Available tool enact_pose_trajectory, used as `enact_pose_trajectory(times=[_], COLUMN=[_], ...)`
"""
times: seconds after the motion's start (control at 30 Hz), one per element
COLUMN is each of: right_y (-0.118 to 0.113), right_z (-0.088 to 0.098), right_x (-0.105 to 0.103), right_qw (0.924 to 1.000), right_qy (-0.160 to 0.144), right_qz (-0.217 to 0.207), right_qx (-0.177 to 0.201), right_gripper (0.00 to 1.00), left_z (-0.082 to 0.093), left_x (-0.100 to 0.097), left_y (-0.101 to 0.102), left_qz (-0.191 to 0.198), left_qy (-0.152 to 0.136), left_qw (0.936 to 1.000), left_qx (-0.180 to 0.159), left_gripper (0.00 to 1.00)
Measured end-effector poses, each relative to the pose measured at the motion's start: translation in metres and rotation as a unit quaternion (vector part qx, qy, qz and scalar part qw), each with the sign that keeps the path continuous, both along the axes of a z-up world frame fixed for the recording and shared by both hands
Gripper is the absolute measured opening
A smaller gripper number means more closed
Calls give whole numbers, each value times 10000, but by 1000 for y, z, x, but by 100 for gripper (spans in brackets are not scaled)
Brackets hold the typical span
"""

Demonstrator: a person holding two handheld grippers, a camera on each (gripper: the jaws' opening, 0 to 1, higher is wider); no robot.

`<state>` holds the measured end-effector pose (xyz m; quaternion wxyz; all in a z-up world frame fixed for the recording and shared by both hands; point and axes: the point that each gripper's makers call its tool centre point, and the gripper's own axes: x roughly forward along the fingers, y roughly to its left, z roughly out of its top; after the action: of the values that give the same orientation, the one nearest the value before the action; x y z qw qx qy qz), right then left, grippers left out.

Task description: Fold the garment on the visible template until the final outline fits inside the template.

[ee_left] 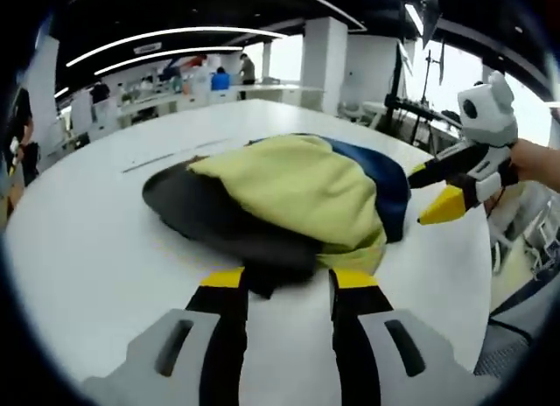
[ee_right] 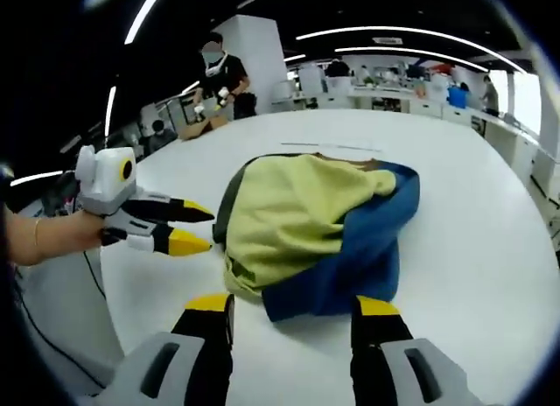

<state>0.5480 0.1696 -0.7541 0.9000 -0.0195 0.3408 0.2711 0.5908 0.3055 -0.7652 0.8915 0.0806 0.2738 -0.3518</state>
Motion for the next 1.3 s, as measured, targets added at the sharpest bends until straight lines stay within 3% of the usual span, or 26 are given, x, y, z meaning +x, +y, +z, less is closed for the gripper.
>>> enact_pose_trajectory(times=[0.2, 0.33, 0.53, 0.63, 0.83, 1.0, 1.2, 1.3], right_y=[-1, -7, 1, 3, 10, 7, 1, -2], right_z=[-5, -6, -11, -14, -21, -25, -19, -7], right_x=[-4, -4, -5, -3, -2, -1, 2, 2], right_qw=[9994, 9967, 9964, 9944, 9935, 9932, 9927, 9923], right_qy=[-72, 13, 23, 47, 1, -45, -170, -290], right_qz=[-292, -813, -840, -1057, -1133, -1145, -1179, -1203], right_qx=[-184, -59, -68, -1, -68, -189, -165, -54], right_gripper=[40, 39, 32, 29, 15, 0, 0, 0], left_z=[-9, -9, -13, -13, -14, -9, 3, 12], left_x=[2, 4, 6, 6, 5, 4, 3, 1], left_y=[-3, -4, -7, -10, -10, -10, -4, 0], left_qz=[3, 136, 209, 296, 340, 325, 449, 512], left_qy=[-31, -36, 4, 72, 101, 89, 40, -11], left_qw=[9998, 9998, 9996, 9995, 9994, 9993, 9985, 9980], left_qx=[200, 157, 175, -28, -62, -138, -301, -370], left_gripper=[25, 21, 16, 9, 0, 0, 0, 0])
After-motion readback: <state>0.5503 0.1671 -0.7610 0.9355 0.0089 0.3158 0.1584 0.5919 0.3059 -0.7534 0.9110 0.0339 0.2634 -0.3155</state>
